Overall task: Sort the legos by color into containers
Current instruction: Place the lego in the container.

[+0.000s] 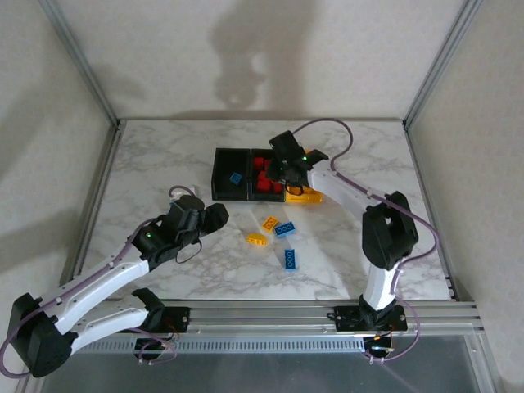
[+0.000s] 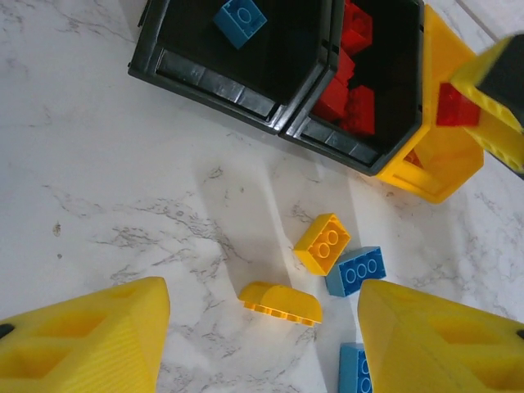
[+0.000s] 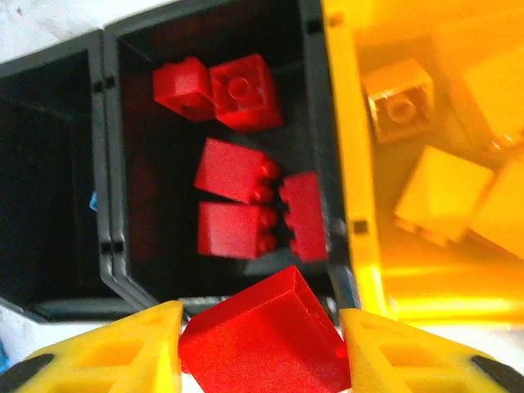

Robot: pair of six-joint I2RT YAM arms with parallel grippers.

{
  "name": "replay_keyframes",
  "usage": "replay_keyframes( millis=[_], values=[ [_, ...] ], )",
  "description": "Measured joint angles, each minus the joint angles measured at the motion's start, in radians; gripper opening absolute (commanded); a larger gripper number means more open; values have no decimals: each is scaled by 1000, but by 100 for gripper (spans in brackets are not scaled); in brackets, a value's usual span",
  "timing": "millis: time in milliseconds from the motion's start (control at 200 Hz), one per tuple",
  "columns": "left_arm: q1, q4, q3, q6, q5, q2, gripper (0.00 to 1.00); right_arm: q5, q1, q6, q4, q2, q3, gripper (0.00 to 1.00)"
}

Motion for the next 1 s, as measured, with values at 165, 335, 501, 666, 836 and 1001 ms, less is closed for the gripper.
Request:
replay_keyframes(
  millis=[165,335,501,666,836,1001],
  values=[
    [15,-7,0,0,8,-8,62,-12,-3,-19,-11,141,150,46],
    [28,-17,0,0,15,-9,62,-28,-13,-33,-42,278,307,46],
    [40,-29,0,0,24,-21,62,-35,-28,-35,-64,371,418,48],
    [52,-39,0,1,27,-26,62,-37,-38,-35,-89,426,489,50],
    [54,-48,0,1,29,-26,62,-38,-40,-35,-100,432,502,53],
    [54,-52,0,1,30,-32,62,-51,-40,-35,-100,432,502,57]
  ],
)
